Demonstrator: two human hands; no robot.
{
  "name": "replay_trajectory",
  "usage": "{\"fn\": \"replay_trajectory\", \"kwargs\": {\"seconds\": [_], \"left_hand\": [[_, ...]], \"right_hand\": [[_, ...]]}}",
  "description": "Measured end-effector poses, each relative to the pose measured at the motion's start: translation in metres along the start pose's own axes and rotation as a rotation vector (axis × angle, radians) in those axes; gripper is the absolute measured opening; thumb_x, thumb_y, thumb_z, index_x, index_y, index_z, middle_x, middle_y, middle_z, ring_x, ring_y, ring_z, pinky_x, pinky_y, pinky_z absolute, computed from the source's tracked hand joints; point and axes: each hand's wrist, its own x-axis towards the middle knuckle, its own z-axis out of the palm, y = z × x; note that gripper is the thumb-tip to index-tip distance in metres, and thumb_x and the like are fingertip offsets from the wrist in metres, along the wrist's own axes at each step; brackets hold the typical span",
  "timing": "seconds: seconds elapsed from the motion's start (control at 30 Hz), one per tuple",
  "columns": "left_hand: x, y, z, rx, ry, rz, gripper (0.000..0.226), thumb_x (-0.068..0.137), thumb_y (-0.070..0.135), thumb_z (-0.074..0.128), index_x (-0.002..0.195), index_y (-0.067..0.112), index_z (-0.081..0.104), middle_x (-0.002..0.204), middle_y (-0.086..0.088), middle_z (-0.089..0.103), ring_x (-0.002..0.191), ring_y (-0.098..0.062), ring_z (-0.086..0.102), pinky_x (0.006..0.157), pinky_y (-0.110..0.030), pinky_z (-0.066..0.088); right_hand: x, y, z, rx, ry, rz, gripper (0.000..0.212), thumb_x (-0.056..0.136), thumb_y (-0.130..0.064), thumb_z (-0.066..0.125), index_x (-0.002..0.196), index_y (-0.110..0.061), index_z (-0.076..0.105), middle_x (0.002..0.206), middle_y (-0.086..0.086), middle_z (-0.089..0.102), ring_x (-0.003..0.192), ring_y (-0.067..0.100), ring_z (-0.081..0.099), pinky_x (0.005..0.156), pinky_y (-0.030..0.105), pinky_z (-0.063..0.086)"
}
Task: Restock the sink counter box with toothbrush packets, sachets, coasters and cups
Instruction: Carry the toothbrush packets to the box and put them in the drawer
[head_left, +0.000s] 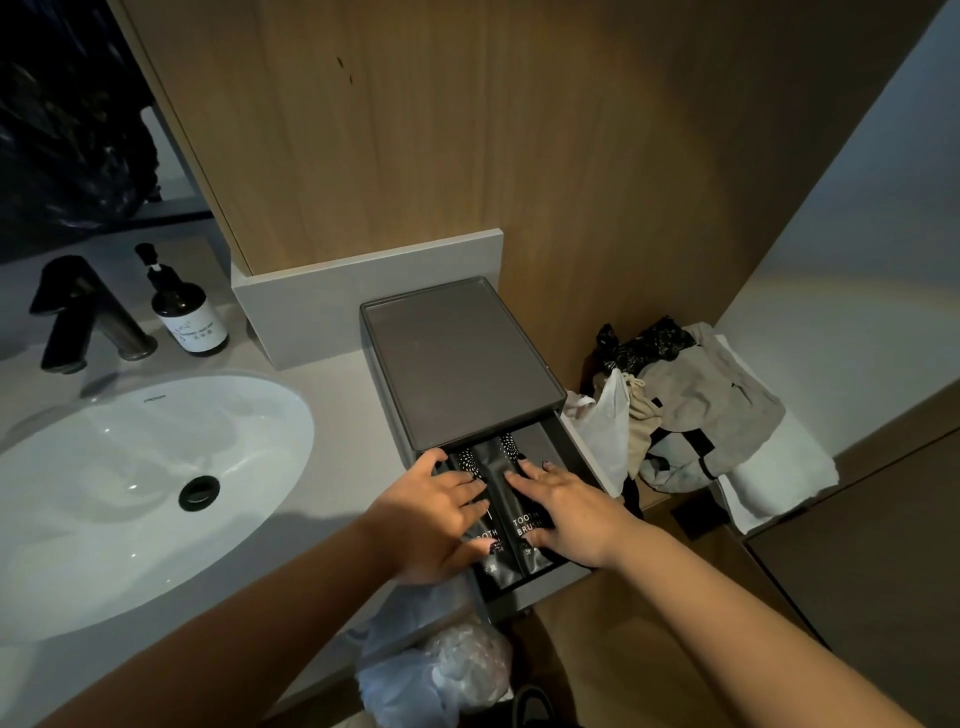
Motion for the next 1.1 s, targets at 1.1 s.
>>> {"fn": "replay_trajectory", "kwargs": {"seconds": [1.1], "left_hand": [[0.009, 0.007, -0.02, -0.081, -0.266, -0.118, 0.071, 0.093, 0.06, 0.011, 0.149, 0.022, 0.032, 0.157, -0.008, 0.029, 0.14, -0.024, 0.028, 0.111, -0.045, 0.014]], "right_hand": [[0.005, -0.006, 0.002, -0.097, -0.027, 0.016, 0.073, 0.097, -0.03, 0.051, 0.153, -0.029, 0.004, 0.162, -0.001, -0.001, 0.149, 0.024, 0.005, 0.118, 0.038, 0.021]]}}
